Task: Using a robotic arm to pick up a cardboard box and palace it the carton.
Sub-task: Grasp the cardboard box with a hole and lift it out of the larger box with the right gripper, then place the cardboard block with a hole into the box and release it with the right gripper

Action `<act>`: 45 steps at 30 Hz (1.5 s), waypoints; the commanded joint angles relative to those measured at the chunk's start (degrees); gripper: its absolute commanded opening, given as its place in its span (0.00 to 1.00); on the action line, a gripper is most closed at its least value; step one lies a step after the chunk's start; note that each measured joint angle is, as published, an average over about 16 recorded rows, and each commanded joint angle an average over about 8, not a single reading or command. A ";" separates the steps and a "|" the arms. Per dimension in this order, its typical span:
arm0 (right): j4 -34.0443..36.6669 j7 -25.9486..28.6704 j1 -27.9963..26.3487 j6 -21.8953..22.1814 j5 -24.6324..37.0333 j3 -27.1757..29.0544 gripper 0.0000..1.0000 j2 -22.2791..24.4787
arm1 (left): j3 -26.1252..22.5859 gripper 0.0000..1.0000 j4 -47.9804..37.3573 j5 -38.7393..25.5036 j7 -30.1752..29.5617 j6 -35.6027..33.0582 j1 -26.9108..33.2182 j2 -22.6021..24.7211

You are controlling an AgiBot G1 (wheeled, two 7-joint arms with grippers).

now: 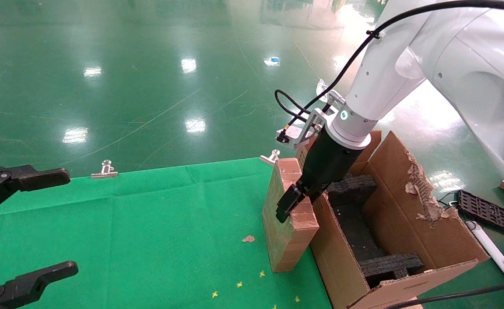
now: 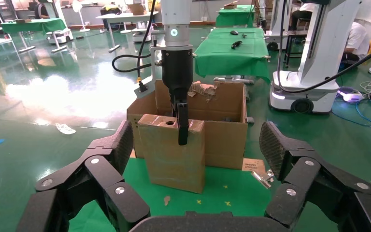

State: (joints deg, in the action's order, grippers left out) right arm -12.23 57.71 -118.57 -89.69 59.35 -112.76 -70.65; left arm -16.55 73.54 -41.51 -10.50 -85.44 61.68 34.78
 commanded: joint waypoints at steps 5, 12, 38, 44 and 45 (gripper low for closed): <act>0.26 -0.21 0.13 -0.06 -0.36 -0.18 0.00 0.05 | -0.02 0.00 0.00 0.02 0.01 0.01 0.00 -0.01; 0.17 -1.31 -0.21 0.22 -0.79 -0.22 0.00 0.29 | -0.05 0.00 0.00 0.03 0.02 0.02 0.01 -0.02; -1.49 -17.28 -30.26 2.38 6.43 -2.00 0.00 15.75 | -0.14 0.00 0.00 0.10 0.07 0.06 0.03 -0.06; -2.19 -14.76 -29.67 1.61 8.23 -3.73 0.00 22.30 | -0.16 0.58 0.00 0.11 0.08 0.07 0.03 -0.07; -2.45 -14.29 -29.22 1.60 8.09 -3.77 0.00 23.44 | -0.16 0.71 0.00 0.11 0.08 0.07 0.04 -0.07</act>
State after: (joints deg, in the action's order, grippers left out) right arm -14.82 43.60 -147.23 -87.56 66.81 -116.16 -47.43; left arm -16.71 73.54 -41.40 -10.41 -85.37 61.72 34.71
